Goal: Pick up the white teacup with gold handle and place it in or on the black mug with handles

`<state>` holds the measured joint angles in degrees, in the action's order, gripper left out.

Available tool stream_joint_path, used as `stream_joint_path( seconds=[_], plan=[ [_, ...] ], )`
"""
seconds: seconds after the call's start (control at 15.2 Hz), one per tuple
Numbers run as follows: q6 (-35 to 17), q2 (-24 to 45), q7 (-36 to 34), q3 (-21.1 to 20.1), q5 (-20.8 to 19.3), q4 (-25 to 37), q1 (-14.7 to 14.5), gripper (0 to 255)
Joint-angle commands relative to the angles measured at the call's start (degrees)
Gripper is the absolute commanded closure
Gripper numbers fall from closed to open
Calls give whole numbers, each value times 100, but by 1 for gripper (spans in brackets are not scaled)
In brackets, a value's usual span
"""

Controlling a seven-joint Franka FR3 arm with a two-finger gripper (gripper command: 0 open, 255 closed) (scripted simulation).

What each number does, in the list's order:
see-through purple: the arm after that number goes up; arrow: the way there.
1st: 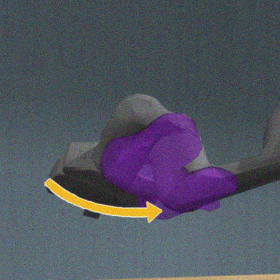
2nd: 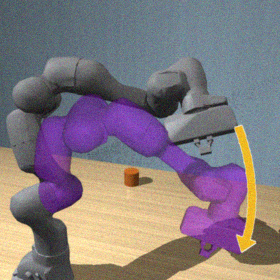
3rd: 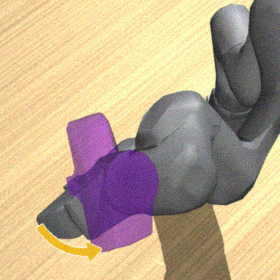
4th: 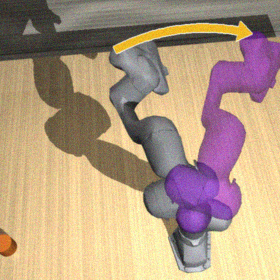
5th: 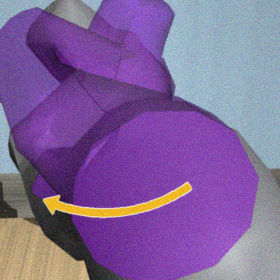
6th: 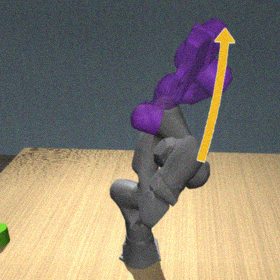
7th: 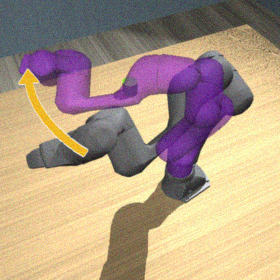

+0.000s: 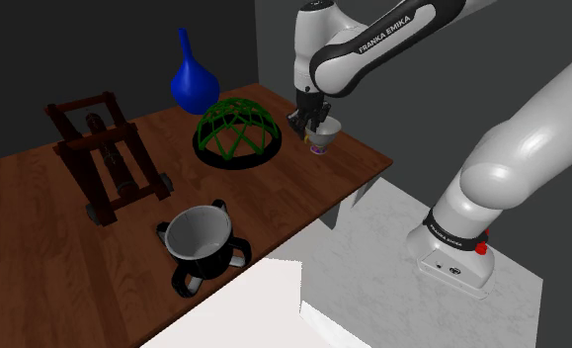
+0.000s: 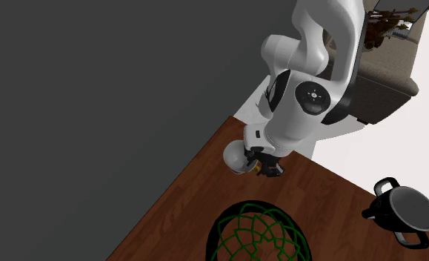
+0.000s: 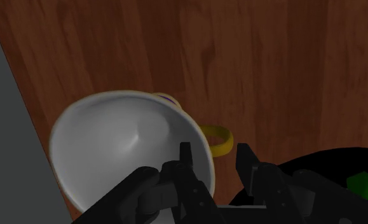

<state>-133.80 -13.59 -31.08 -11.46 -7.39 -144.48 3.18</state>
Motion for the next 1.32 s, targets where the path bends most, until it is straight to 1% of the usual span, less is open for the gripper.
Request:
stream_joint_path(
  seconds=[0.0, 0.46, 1.25],
  plan=[
    [1, 1, 0, 0, 0, -1, 0, 255],
    [-1, 2, 0, 0, 0, -1, 0, 255],
    [1001, -505, 236, 67, 191, 514, -59, 255]
  ],
)
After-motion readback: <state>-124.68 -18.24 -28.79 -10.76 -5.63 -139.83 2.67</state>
